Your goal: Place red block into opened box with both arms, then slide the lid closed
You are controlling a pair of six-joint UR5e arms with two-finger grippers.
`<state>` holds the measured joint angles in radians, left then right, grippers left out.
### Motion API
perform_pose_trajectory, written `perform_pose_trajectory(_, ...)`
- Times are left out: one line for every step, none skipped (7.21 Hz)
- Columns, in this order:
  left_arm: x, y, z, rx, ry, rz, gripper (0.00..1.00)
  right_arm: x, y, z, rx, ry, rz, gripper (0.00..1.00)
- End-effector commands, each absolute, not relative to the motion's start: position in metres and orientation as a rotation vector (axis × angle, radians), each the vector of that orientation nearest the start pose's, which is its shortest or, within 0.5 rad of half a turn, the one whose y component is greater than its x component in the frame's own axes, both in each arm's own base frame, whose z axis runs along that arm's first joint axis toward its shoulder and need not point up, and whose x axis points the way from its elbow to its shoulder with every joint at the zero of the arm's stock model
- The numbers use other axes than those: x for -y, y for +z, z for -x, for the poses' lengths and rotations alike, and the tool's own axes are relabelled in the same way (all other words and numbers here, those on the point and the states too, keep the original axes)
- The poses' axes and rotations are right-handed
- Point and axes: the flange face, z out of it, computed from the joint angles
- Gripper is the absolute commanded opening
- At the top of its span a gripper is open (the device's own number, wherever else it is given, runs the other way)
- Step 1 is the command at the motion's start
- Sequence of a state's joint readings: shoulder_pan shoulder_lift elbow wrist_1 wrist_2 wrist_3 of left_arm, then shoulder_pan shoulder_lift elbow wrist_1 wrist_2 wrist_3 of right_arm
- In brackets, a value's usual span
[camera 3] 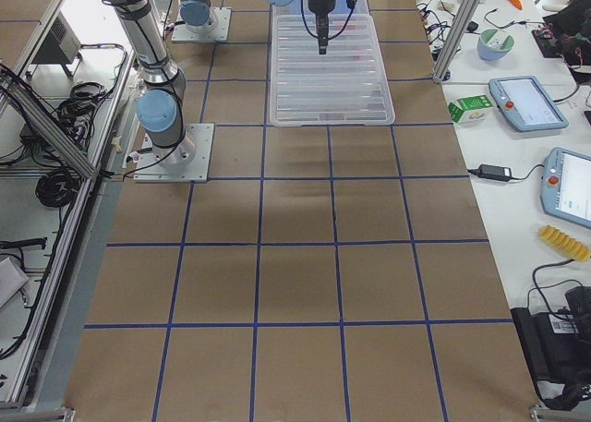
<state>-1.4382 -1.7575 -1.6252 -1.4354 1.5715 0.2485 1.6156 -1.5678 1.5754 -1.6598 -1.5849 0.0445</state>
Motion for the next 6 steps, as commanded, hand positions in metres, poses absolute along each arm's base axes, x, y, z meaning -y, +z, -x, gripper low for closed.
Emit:
perform_pose_trajectory(0.553, 0.339, 0.078, -3.148, 0.179, -0.169, 0.00, 0.495, 0.493, -0.154, -3.148, -0.129, -0.001, 1.00)
perform_pose_trajectory(0.554, 0.327, 0.079, -3.148, 0.100, -0.167, 0.00, 0.495, 0.493, -0.154, -3.148, -0.129, -0.001, 1.00)
perform_pose_trajectory(0.549, 0.316, 0.081, -3.153, 0.106, -0.169, 0.00, 0.495, 0.493, -0.154, -3.148, -0.129, -0.001, 1.00)
perform_pose_trajectory(0.542, 0.302, 0.081, -3.156, 0.147, -0.150, 0.00, 0.495, 0.493, -0.154, -3.148, -0.129, -0.001, 1.00)
perform_pose_trajectory(0.541, 0.290, 0.082, -3.157, 0.142, -0.147, 0.00, 0.495, 0.493, -0.153, -3.147, -0.131, -0.003, 1.00)
perform_pose_trajectory(0.541, 0.285, 0.082, -3.158, 0.156, -0.140, 0.00, 0.495, 0.493, -0.154, -3.148, -0.129, -0.001, 1.00)
